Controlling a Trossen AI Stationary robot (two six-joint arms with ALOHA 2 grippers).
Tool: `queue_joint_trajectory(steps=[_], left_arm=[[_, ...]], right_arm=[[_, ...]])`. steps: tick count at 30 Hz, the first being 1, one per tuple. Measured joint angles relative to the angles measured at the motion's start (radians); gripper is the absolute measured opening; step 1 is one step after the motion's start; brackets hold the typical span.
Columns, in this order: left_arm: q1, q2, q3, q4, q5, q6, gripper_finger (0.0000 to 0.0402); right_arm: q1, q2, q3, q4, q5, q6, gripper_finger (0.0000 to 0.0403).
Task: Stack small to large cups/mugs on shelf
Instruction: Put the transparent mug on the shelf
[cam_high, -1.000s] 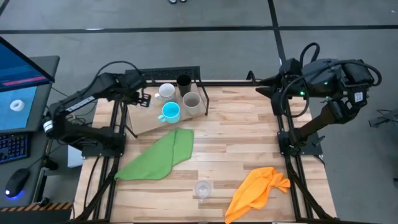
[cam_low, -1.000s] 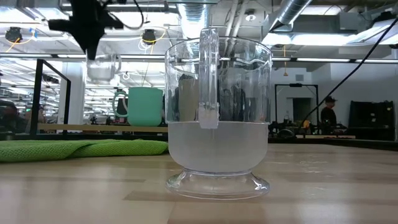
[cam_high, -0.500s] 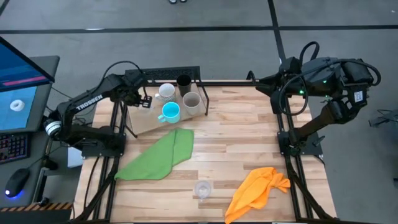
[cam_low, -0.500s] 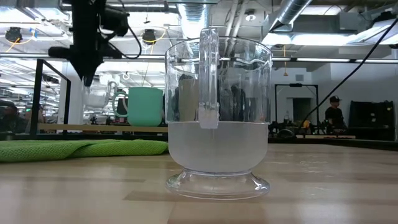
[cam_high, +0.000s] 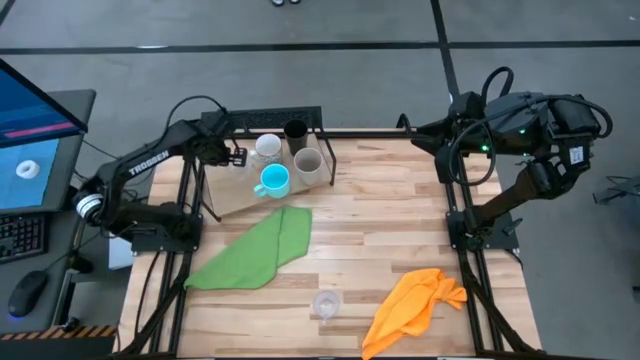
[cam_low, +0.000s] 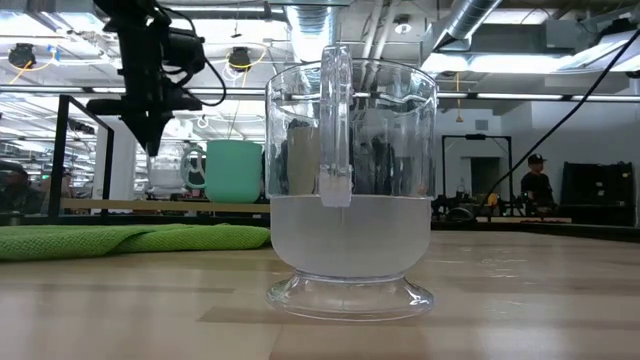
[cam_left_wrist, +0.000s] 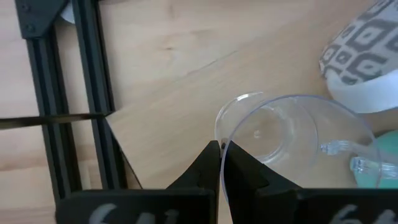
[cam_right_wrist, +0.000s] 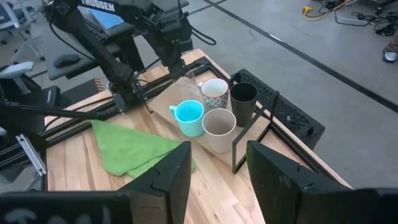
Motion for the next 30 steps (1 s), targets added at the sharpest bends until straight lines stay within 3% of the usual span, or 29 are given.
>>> queue_joint_trajectory(steps=[9,30], left_arm=[[-0.002,0.094,0.004,-0.005,-0.01,0.002,0.0],[-0.001,0.098,0.026,0.019,-0.008,-0.017,0.0]], right_arm=[[0.0,0.0,0.0,0.0,0.0,-0.023,0.0175],[0.0,0.0,0.0,0.0,0.0,-0.024,0.0175]])
